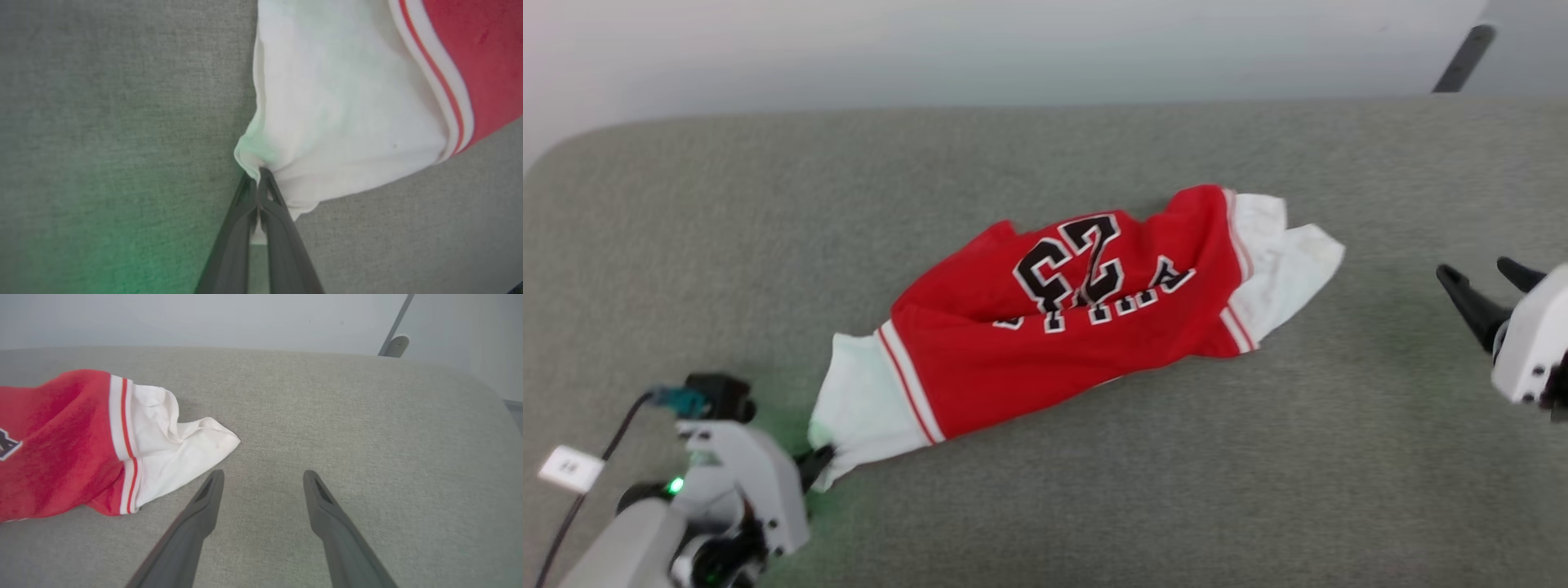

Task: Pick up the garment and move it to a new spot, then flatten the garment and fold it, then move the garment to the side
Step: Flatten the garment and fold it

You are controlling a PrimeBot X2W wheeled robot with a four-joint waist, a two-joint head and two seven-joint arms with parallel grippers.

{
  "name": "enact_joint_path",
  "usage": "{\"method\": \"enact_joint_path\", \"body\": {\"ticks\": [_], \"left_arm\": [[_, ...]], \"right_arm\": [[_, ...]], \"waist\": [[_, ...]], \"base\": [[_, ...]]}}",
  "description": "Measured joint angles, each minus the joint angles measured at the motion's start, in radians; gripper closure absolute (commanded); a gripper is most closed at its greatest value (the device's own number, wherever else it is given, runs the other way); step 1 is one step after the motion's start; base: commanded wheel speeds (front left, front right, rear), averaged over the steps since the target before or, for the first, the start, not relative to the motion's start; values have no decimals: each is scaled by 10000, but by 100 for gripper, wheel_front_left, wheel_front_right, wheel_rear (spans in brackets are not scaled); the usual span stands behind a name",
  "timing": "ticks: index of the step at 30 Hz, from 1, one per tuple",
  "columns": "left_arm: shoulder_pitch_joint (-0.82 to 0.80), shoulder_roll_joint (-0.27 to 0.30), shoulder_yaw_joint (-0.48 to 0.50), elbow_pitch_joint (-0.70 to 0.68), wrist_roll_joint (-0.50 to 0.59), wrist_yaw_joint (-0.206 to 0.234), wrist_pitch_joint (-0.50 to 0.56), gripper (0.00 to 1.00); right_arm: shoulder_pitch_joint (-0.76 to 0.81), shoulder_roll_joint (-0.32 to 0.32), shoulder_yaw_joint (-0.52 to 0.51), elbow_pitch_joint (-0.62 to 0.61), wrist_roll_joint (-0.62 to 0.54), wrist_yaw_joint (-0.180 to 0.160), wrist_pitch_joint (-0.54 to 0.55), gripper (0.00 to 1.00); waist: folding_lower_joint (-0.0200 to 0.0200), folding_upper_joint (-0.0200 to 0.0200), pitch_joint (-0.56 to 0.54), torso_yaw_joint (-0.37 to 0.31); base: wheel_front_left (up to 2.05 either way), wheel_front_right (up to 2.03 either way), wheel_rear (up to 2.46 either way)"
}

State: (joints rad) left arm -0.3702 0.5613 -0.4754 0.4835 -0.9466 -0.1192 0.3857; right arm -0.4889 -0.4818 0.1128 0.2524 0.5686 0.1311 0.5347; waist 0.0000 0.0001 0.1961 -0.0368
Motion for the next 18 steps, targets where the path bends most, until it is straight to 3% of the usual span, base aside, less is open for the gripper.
{"method": "enact_joint_path", "body": {"ticks": [18], "left_arm": [[-1833, -911, -1024, -276, 209, -174, -485, 100]], "right_arm": [[-3300, -109, 1193, 4107, 924, 0, 1521, 0]], "waist": [[0, 0, 1657, 1424]], "base": [[0, 0, 0]]}}
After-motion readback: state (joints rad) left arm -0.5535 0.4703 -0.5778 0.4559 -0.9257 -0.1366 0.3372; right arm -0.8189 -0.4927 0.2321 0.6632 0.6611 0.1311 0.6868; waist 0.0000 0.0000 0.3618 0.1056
